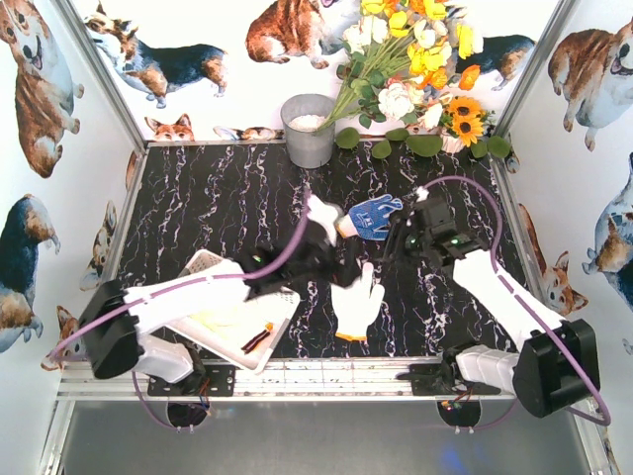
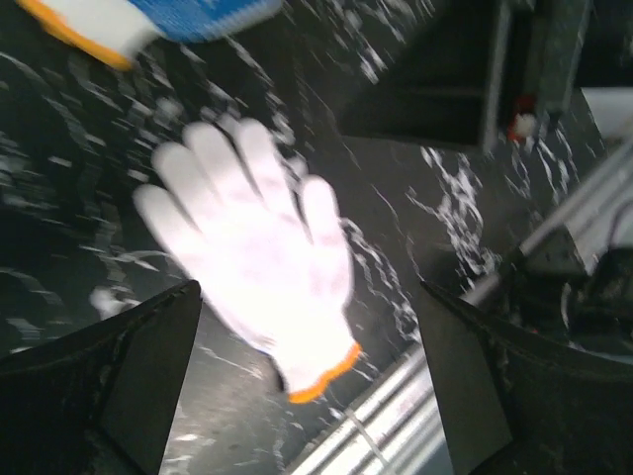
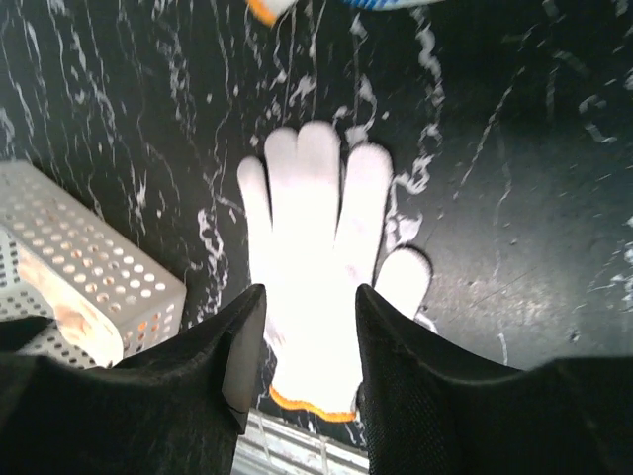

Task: Put the gloves into the storage basket
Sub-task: Adjust the glove at the center of the board, then move the glove to the center of the board, then pick up the glove from the center of the board.

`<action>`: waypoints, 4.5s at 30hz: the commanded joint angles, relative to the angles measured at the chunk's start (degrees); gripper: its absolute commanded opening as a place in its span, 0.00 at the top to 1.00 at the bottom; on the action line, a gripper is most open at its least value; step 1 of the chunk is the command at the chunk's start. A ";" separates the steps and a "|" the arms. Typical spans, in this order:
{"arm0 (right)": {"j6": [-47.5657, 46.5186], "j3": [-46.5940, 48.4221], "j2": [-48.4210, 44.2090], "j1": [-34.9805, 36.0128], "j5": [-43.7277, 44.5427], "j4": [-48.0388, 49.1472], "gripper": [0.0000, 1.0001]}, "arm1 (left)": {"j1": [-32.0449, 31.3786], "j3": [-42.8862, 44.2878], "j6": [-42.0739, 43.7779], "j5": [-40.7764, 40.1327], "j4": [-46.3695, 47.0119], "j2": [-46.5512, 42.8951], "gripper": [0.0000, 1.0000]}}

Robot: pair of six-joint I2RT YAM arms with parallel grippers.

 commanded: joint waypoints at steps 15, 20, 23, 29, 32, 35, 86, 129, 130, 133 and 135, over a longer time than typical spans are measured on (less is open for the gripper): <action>20.34 8.48 26.84 -5.18 -3.76 20.12 0.52 | 37.71 -1.63 22.98 -6.36 -16.33 -18.37 0.05; 25.31 11.99 32.77 -5.18 0.24 20.73 0.52 | 40.31 -5.21 25.13 -8.74 -15.42 -20.76 0.05; 28.16 14.33 35.61 -5.18 1.56 19.61 0.52 | 40.57 -7.01 26.11 -9.76 -14.89 -21.34 0.05; 30.57 16.78 38.20 -4.62 5.52 18.28 0.52 | 40.53 -9.11 27.22 -10.43 -13.95 -22.49 0.05; 31.68 17.38 39.25 -4.57 7.58 16.97 0.53 | 40.53 -9.24 26.94 -9.81 -13.59 -22.31 0.05; 32.78 17.61 40.09 -4.49 9.16 16.48 0.57 | 40.55 -9.45 26.44 -8.90 -12.89 -22.10 0.05; 21.81 35.36 48.30 -3.60 17.97 -2.06 0.81 | 40.53 -10.43 25.74 -6.21 -11.48 -23.31 0.04; 3.58 3.63 7.76 -7.56 8.97 -8.10 0.57 | 10.21 6.16 0.37 6.19 12.45 11.69 0.38; 4.69 2.02 6.64 -7.56 7.76 -7.11 0.57 | 9.86 6.71 -0.34 7.13 13.36 12.78 0.39; 8.76 -3.72 3.44 -7.56 2.52 -2.20 0.56 | 9.43 8.27 -2.57 9.98 15.44 17.72 0.45; 11.71 -7.42 1.86 -7.56 0.11 2.07 0.55 | 9.38 9.04 -4.23 11.74 16.57 20.62 0.48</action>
